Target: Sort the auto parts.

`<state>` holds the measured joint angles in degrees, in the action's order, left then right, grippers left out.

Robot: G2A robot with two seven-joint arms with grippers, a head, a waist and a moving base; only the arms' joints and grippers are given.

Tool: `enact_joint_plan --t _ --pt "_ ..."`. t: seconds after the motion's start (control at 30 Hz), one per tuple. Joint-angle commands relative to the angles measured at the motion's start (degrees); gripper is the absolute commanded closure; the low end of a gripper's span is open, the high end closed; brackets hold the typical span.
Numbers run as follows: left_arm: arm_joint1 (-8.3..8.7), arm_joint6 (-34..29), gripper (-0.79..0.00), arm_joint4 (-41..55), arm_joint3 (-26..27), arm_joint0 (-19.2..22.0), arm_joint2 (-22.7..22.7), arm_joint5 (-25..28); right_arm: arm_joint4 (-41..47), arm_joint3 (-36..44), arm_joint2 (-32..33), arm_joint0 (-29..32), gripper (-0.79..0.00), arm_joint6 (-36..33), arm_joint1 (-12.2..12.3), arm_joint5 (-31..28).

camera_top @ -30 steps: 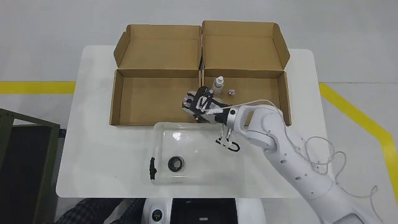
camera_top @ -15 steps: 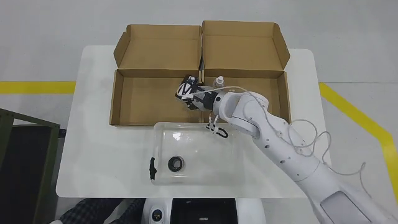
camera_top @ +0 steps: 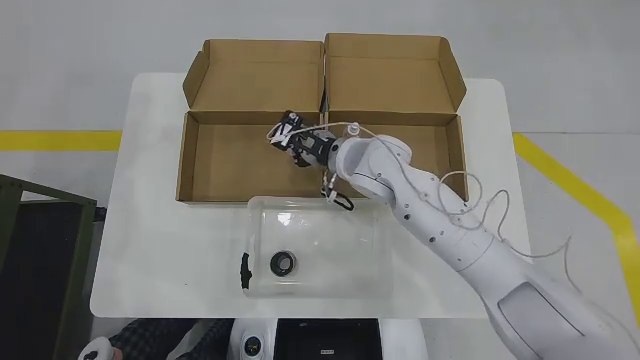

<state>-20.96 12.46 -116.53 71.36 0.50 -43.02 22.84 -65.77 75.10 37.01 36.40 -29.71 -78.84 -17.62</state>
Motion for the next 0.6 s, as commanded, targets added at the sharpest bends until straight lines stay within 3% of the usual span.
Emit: enact_joint_plan --t 0.0,0.17,0.37,0.57 --pt "0.0 0.0 -0.785 0.0 0.0 0.0 0.0 0.0 0.2 -1.4 -0.4 -0.6 0.0 0.1 -0.5 0.1" --pt "0.0 0.0 -0.785 0.0 0.0 0.0 0.0 0.0 0.5 -4.8 -1.5 -2.0 0.0 0.3 -1.9 0.6" --pt "0.0 0.0 -0.785 0.0 0.0 0.0 0.0 0.0 0.2 -7.9 -2.3 -3.1 -0.145 0.3 -3.3 0.9" --pt "0.0 0.0 -0.785 0.0 0.0 0.0 0.0 0.0 -0.6 -10.0 -2.9 -3.7 -0.222 0.3 -4.4 1.1"
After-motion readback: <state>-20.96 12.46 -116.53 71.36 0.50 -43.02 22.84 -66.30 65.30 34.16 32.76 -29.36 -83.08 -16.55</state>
